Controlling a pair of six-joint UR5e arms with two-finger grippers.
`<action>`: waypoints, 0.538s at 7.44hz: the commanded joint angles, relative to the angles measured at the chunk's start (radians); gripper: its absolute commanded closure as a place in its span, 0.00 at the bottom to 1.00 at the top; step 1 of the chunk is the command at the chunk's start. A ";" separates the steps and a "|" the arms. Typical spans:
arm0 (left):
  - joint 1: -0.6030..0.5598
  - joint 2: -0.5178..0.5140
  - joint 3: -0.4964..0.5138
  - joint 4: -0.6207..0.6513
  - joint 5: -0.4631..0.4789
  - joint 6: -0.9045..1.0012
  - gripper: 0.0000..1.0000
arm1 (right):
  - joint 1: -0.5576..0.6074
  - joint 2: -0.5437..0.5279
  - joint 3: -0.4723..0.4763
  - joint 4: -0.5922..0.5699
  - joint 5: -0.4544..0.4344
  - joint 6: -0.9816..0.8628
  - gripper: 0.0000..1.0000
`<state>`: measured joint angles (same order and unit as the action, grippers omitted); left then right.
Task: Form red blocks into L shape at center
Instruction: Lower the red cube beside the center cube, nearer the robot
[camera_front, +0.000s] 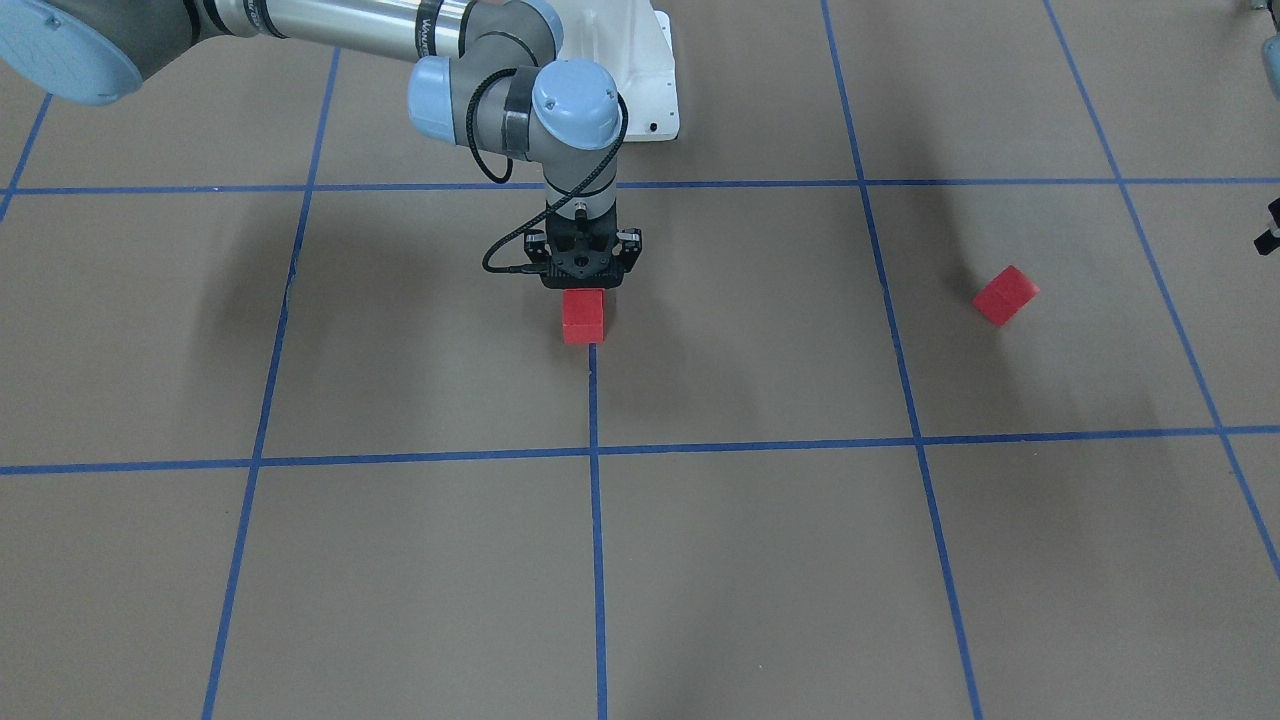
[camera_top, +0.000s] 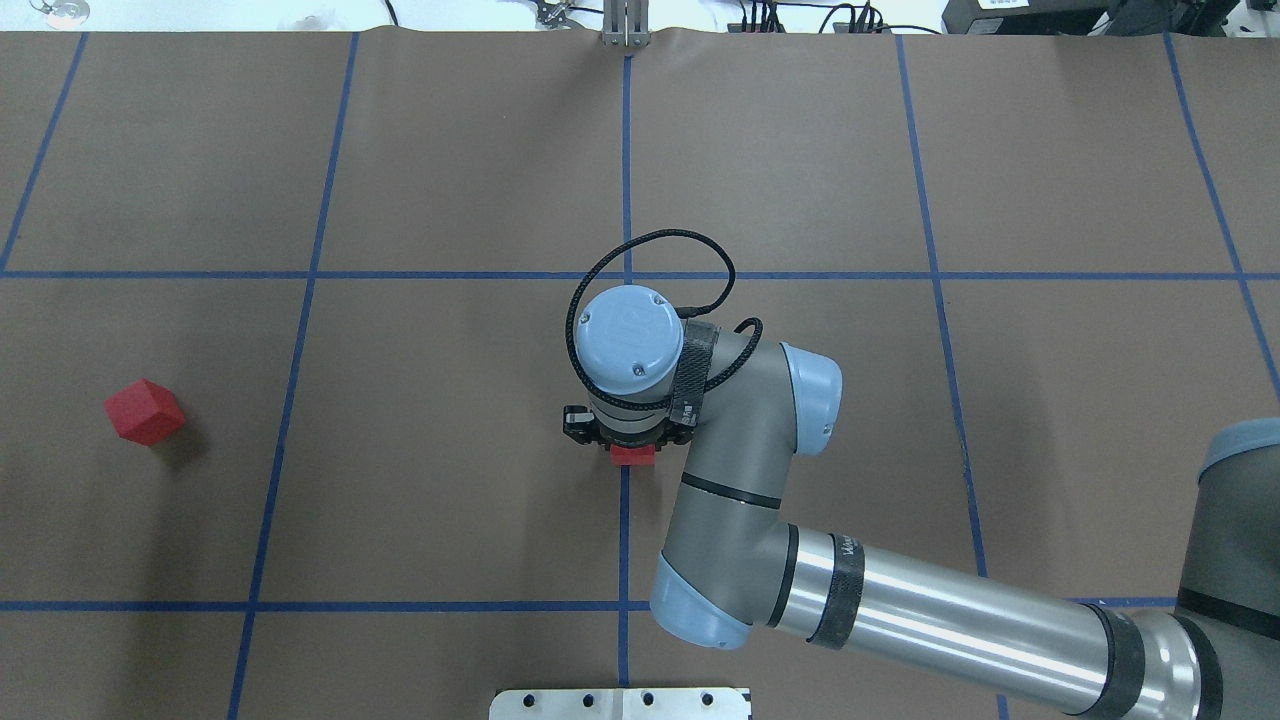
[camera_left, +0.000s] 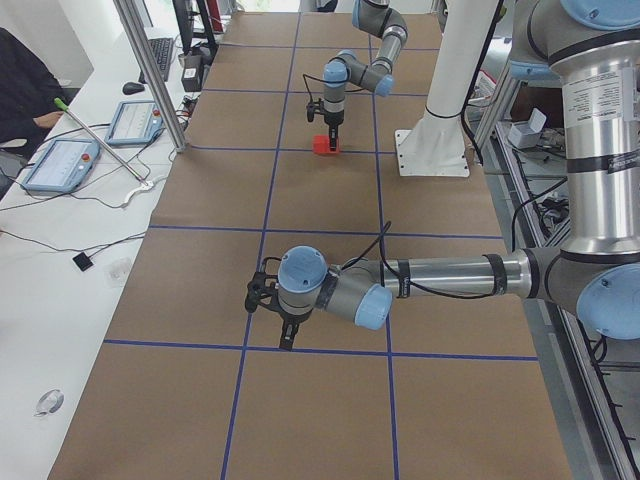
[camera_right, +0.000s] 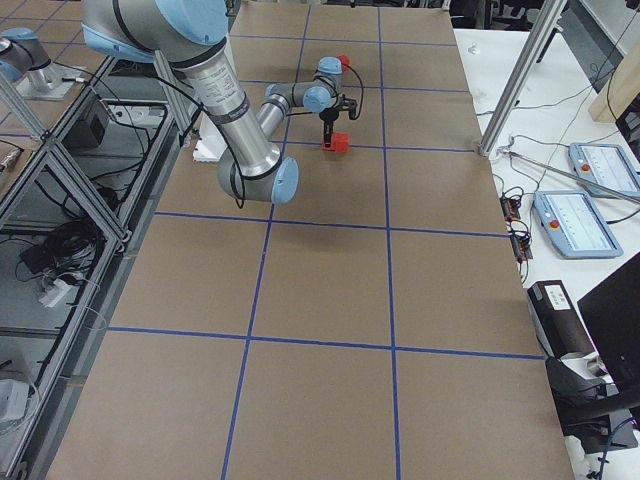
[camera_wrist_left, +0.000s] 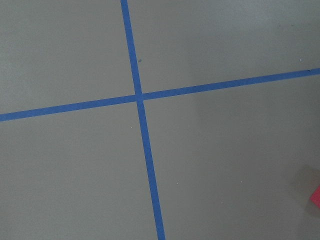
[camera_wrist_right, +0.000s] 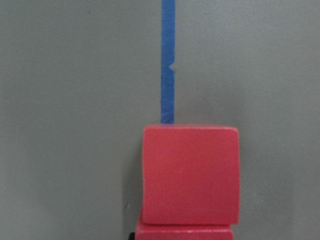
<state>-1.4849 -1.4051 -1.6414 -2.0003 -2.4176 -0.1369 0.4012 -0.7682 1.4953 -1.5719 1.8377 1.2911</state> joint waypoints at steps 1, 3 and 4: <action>0.000 0.000 0.000 0.000 0.000 -0.001 0.00 | 0.001 0.003 -0.006 0.000 0.000 0.001 0.99; 0.000 0.000 -0.002 0.000 0.000 -0.001 0.00 | 0.001 0.004 -0.006 0.000 0.000 0.002 0.99; 0.000 0.000 -0.002 0.000 0.000 -0.001 0.00 | 0.001 0.003 -0.006 -0.002 0.000 0.002 0.85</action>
<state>-1.4849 -1.4051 -1.6424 -2.0003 -2.4175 -0.1380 0.4019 -0.7650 1.4896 -1.5727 1.8377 1.2926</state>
